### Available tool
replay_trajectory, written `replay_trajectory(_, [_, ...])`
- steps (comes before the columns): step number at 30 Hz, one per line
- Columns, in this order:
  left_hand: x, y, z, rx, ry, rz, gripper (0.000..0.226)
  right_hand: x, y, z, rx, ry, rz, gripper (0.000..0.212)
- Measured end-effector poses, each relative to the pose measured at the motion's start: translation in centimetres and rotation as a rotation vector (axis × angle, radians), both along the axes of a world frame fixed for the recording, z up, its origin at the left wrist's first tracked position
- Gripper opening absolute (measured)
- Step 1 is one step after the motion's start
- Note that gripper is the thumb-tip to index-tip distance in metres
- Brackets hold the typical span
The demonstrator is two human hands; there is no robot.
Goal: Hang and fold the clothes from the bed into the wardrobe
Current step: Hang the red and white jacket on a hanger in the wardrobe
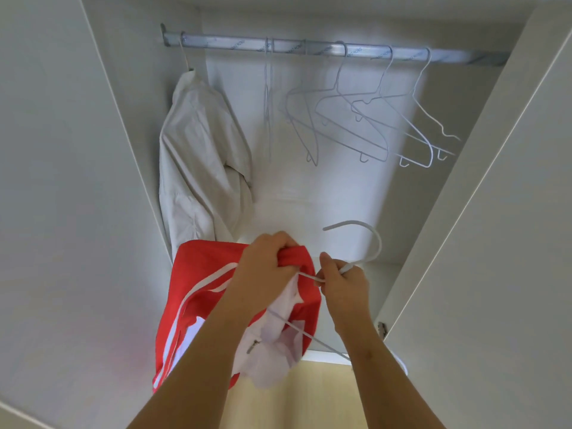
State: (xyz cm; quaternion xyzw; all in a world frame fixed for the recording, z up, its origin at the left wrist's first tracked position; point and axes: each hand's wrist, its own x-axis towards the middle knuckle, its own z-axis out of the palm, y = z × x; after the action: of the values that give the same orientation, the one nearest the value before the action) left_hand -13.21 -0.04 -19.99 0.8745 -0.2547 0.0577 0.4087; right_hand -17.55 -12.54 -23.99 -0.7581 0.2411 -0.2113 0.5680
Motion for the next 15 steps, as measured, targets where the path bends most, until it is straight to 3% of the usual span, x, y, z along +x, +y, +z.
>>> replay_trajectory(4, [-0.5,0.3,0.0,0.200,-0.176,-0.064,0.028,0.1,-0.2,0.2,0.167,-0.062,-0.068,0.051])
replay_trajectory(6, [0.0,0.7,0.0,0.375,-0.326,-0.036,0.039,0.1,-0.6,0.6,0.166,-0.094,-0.076,0.053])
replay_trajectory(8, [0.4,0.9,0.0,0.445,-0.337,-0.070,0.040,0.0,-0.7,1.1,0.104,-0.105,-0.043,0.051])
replay_trajectory(12, [0.2,0.9,-0.5,0.310,-0.293,-0.138,0.031,-0.2,-0.7,1.5,-0.039,-0.102,0.003,0.046])
replay_trajectory(15, [0.2,0.7,-1.2,0.204,-0.277,-0.069,0.028,-0.2,-1.2,1.9,-0.086,-0.203,0.013,0.024])
